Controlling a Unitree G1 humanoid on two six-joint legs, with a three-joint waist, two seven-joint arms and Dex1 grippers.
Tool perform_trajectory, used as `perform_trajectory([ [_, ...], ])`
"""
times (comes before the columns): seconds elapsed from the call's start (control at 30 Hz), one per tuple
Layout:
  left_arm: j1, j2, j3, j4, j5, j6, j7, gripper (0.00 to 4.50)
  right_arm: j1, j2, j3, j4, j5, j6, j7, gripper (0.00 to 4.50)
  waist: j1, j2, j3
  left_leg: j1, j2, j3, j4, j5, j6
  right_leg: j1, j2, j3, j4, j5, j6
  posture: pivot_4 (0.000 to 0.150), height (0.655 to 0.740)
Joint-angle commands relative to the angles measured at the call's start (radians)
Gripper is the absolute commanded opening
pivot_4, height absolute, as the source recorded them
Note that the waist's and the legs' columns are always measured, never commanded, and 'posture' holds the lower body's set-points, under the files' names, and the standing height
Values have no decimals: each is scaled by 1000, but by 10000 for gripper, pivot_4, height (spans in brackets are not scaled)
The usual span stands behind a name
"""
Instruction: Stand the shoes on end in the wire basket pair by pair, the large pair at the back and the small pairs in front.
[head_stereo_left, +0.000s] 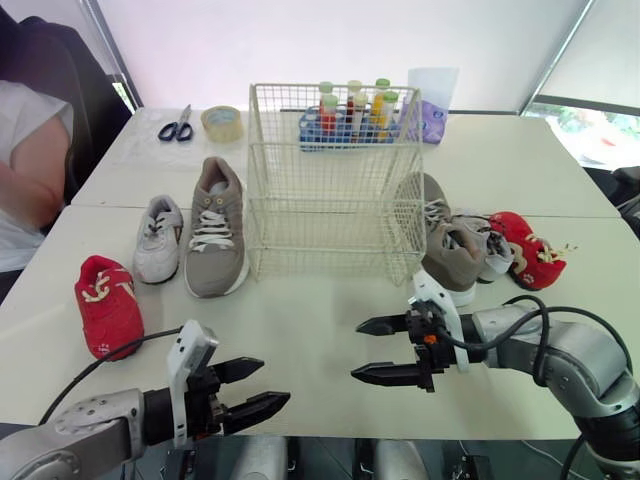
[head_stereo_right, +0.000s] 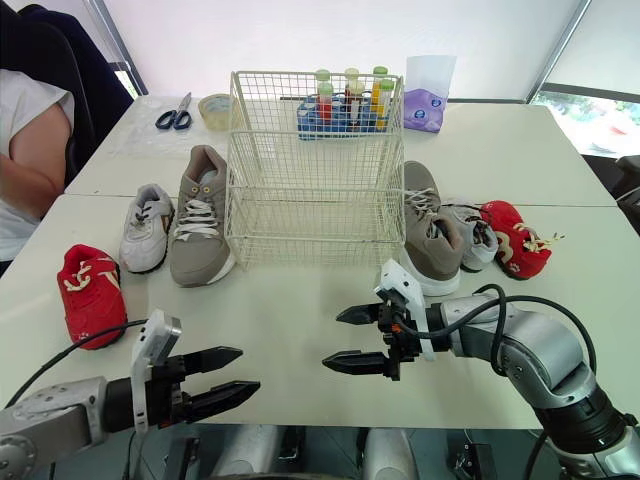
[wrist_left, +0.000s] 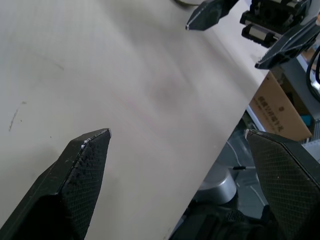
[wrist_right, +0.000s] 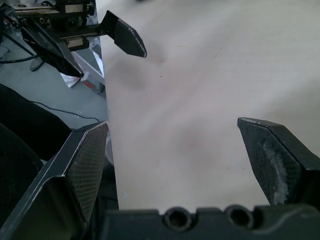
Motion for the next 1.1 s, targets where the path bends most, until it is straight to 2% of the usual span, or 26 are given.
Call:
perform_trajectory([
  [0.03,-1,-3,26,-19,-14,-12,8,44574,6,0,-15,-29,12,-12,5,45000,0,0,0,0,0,0,0,0,0,0,0,0,0,0,0,1500,7400],
  [0.5,-27,-6,-16,-29,14,-11,50,44574,-16,6,-3,-18,-2,-13,8,45000,0,0,0,0,0,0,0,0,0,0,0,0,0,0,0,1500,7400],
  [0.77,-50,1,1,-12,-87,14,46,44574,-46,-23,-16,-32,5,6,25,45000,0,0,0,0,0,0,0,0,0,0,0,0,0,0,0,1500,7400],
  [0.87,-57,24,15,-15,-93,14,32,44574,-138,-118,-40,-59,32,53,82,45000,0,3,2,0,0,0,0,0,0,0,0,0,0,0,0,1500,7400],
  [0.97,-69,96,151,6,-140,12,-27,44574,-374,-207,-105,7,108,91,187,45000,-5,6,4,0,0,1,1,0,0,-1,0,0,0,0,-1,1500,7400],
  [1.03,-98,156,212,10,-150,14,-80,44574,-496,-253,-96,78,85,73,258,45000,-2,6,5,-1,1,0,0,0,0,-2,2,0,1,1,-1,1500,7400],
  [1.1,-151,211,248,25,-160,18,-105,44574,-585,-286,-36,146,-9,5,316,45000,3,6,4,-1,2,-1,-2,0,-1,-2,2,-2,-1,1,-2,1500,7400],
])
